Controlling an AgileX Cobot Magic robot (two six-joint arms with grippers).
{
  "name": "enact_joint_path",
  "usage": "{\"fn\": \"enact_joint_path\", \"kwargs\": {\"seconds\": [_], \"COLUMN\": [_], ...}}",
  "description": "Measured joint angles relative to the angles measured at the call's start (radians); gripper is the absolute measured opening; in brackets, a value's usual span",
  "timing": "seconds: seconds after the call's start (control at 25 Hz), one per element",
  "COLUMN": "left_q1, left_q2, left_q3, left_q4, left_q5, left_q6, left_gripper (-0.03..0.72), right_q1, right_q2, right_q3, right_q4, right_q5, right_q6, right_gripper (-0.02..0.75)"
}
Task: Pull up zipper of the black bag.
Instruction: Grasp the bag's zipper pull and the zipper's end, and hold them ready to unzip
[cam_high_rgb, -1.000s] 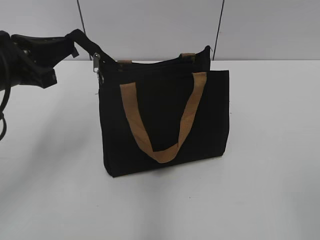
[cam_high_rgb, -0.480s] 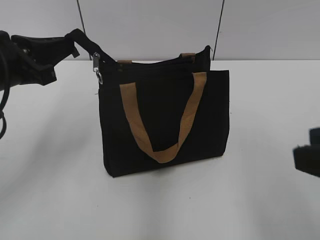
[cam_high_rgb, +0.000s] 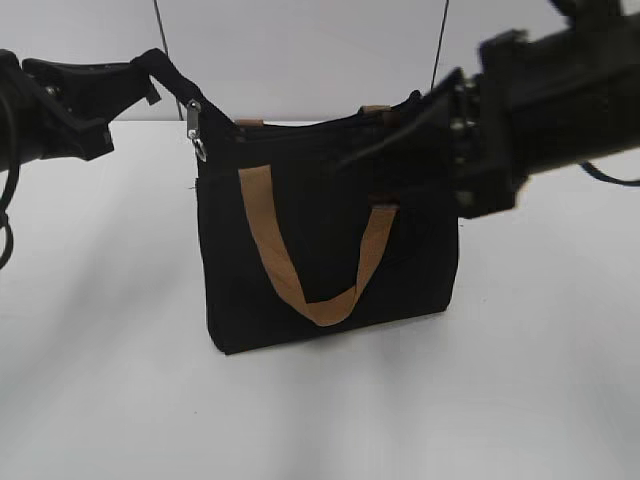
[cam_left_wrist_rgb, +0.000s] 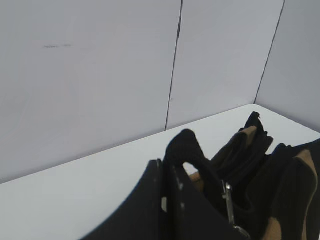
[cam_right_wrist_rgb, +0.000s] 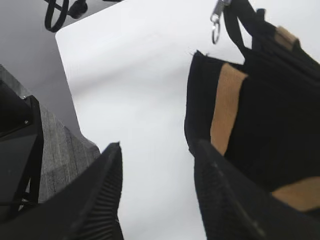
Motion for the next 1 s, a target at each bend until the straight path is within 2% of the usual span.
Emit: {"fn": "enact_joint_path", "kwargs": {"seconds": [0.2, 0.52, 0.72, 1.0], "left_q1": [-0.001, -0.001, -0.001, -0.001], "left_q2": [0.0, -0.001, -0.002, -0.003], "left_q3": [0.0, 0.0, 0.0, 0.0], "left_q4": [0.001, 0.002, 0.003, 0.004], "left_q5": [0.003, 0.01, 0.01, 0.005], "left_q6": [0.0, 0.0, -0.001, -0.002], "left_gripper": [-0.008, -0.008, -0.008, -0.008], "right_q1": [0.109, 0.21, 0.249, 0.253], "right_q2": [0.207, 0.392, 0.465, 0.527], "right_q3": [-0.172, -0.301, -0.354, -0.385], "right_q4": [0.003, 0.003, 0.003, 0.006], "right_q5": [-0.049, -0.148, -0.184, -0.239], "right_q6": [-0.057, -0.151, -0.154, -0.144], "right_gripper": [0.368, 0.368, 0.368, 0.368]}}
